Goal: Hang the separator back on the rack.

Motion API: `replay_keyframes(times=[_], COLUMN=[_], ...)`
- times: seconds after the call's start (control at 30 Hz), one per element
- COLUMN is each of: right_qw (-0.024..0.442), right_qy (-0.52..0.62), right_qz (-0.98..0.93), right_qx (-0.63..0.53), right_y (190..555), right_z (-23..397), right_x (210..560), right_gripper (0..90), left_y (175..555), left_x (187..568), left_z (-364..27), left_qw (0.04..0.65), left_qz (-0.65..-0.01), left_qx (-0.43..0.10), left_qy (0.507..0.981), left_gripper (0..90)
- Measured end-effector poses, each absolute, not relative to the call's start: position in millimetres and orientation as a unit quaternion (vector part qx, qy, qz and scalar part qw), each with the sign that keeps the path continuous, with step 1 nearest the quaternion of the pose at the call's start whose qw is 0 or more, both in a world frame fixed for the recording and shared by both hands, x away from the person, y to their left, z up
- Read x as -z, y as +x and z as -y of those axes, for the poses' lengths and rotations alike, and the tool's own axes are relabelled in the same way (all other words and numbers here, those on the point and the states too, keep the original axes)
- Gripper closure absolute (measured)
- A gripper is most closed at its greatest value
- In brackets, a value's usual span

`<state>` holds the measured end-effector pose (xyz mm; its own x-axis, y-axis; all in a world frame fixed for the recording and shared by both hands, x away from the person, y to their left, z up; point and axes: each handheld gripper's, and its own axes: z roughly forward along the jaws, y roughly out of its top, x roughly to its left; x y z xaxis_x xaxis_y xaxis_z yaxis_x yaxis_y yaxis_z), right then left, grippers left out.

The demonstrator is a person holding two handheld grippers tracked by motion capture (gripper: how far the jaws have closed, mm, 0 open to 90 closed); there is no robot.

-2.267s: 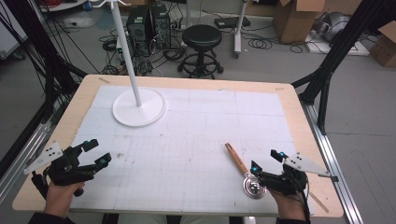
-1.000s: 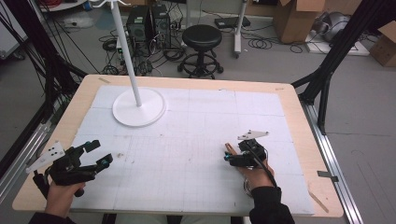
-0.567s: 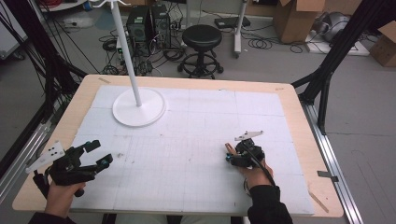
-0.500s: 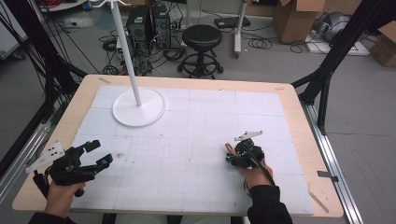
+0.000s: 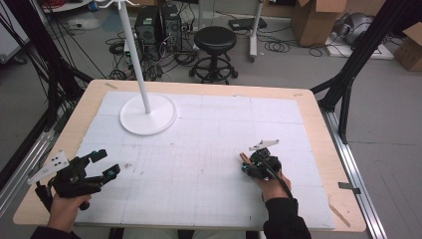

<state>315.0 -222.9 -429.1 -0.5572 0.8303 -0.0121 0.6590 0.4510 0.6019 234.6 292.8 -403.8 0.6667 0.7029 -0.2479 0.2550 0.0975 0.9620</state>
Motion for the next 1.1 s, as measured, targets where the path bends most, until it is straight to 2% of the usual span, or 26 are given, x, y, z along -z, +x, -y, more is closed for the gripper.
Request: replay_keyframes(times=[0.67,1.1], right_qw=[0.131,0.097], right_qy=[0.398,0.288], right_qz=[-0.794,-0.778], right_qx=[-0.441,-0.55], right_y=[287,267], right_z=[237,190], right_x=[395,358], right_gripper=[67.7,67.7], left_y=[234,228], left_x=[403,379], left_z=[-291,-286], left_qw=[0.643,0.68], left_qz=[-0.366,-0.33], left_qx=[-0.174,-0.164], left_qy=[0.65,0.634], left_gripper=[16.4,16.4])
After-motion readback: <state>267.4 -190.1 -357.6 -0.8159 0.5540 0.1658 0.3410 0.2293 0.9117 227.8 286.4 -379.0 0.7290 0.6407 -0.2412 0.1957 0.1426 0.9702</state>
